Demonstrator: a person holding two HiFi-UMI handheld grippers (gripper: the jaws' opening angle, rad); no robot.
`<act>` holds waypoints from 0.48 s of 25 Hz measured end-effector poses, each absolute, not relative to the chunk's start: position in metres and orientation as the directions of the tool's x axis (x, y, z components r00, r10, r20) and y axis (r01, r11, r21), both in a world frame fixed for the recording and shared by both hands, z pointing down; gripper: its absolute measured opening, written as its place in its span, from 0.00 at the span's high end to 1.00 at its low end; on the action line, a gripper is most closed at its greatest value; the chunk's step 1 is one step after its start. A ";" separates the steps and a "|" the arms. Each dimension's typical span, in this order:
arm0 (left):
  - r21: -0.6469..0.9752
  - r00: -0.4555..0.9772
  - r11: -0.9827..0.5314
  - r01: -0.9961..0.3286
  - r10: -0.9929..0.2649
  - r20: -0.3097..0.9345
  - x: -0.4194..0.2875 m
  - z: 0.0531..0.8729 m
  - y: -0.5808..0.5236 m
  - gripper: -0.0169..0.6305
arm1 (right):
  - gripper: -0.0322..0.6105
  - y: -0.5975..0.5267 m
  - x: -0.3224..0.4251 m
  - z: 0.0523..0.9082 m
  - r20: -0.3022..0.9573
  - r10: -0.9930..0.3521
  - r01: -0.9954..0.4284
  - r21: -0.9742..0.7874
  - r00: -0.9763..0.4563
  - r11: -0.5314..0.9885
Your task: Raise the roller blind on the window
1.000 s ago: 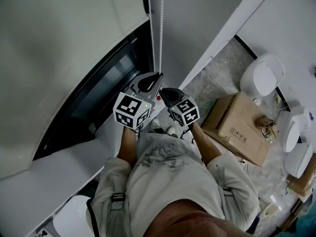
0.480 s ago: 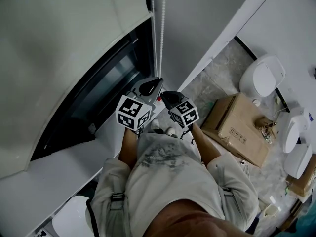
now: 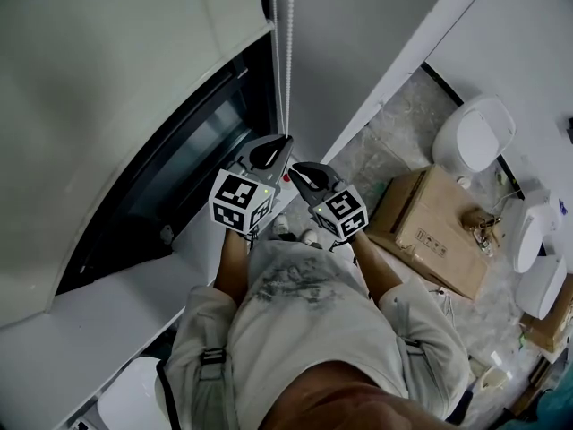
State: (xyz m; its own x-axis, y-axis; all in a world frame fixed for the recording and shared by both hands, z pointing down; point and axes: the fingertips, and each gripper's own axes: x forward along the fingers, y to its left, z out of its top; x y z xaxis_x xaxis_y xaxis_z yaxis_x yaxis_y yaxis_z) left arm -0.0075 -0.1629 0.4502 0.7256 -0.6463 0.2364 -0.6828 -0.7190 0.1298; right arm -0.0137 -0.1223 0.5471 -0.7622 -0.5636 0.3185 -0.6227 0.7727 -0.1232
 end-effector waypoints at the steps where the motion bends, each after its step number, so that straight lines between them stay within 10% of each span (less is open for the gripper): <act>1: 0.129 0.725 -0.719 -0.683 -0.647 0.237 -0.007 0.450 -0.163 0.96 | 0.87 -0.123 -0.013 0.539 0.304 -0.570 -0.624 -0.118 -0.763 0.772; 12: 0.130 0.722 -0.715 -0.687 -0.651 0.235 -0.010 0.450 -0.163 0.96 | 0.87 -0.142 0.003 0.429 0.126 -0.651 -0.656 -0.004 -0.749 0.754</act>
